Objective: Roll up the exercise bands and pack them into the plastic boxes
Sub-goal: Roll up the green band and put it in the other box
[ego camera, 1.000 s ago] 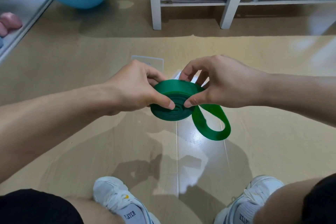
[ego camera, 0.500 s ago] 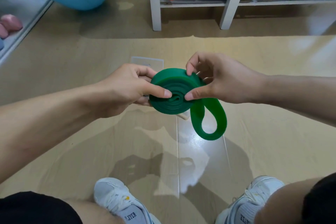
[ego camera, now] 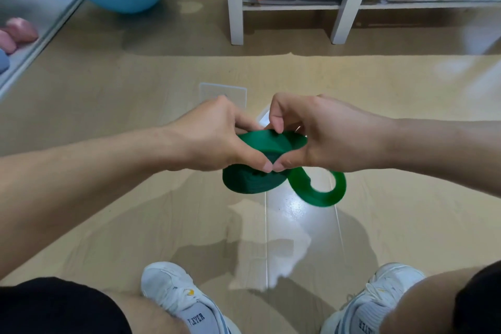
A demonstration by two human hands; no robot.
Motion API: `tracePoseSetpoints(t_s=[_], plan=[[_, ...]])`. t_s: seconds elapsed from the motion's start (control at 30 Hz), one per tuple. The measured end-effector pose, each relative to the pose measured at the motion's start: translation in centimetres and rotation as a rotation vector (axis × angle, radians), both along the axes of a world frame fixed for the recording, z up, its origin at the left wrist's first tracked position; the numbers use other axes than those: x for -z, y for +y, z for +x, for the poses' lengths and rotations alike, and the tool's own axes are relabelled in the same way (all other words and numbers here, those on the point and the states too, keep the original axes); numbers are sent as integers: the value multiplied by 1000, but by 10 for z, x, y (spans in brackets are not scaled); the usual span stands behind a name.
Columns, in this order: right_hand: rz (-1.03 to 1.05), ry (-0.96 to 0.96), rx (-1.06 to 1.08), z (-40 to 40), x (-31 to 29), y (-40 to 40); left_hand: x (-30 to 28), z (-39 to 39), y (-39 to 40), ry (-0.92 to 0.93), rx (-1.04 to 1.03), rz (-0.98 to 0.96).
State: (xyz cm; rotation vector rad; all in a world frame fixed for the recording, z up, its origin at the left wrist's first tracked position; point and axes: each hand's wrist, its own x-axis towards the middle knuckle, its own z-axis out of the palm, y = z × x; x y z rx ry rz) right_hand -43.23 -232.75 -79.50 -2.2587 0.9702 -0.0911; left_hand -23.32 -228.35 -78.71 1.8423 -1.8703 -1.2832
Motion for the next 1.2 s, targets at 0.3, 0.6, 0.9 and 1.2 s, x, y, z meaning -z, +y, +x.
tracePoseSetpoints(t_s=[0.3,0.6,0.9,1.2], plan=[[327,225,321,-37,40,-27,15,25,-7,204,-196,80],[659,120,583,-44,58,-32,20,41,-9,320,-190,141],[1026,-421,641,-38,38,-38,34,62,-8,106,-261,126],[739,-139,552,-42,33,-40,35,70,-6,47,-305,115]])
